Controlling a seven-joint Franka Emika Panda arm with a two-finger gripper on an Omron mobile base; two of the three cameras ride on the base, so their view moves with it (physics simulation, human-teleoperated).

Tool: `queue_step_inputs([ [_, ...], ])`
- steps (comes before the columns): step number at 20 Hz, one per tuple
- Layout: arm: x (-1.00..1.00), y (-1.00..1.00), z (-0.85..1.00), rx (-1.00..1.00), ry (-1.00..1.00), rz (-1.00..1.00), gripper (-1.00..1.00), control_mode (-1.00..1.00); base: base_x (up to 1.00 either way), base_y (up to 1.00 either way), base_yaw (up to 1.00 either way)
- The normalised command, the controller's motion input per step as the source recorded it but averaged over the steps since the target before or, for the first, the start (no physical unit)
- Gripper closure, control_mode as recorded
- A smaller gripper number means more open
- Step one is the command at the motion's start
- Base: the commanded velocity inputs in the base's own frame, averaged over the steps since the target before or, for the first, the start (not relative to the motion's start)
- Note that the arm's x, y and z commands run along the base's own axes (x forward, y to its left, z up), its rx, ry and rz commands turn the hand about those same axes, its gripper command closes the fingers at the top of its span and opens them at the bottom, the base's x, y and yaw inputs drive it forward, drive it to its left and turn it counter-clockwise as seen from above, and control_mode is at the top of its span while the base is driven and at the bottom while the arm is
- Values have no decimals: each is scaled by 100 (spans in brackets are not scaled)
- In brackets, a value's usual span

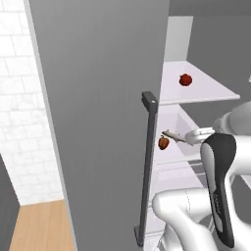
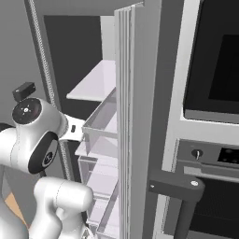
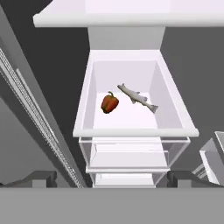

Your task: Place one bell pepper and one fish in each tupperware on the nearby counter, to pack two identical lunches.

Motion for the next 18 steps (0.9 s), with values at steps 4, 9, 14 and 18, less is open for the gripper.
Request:
queue_step_inputs([
  [4,10,1,0,0,0,0,-100,-100,33,2,0],
  [9,12,3,32,0,0,-4,-100,-100,0,0,0],
  [14,-2,0,80,0,0,-9,-100,-100,0,0,0],
  [18,-2,0,74,0,-22,-4,-100,-100,0,0,0],
])
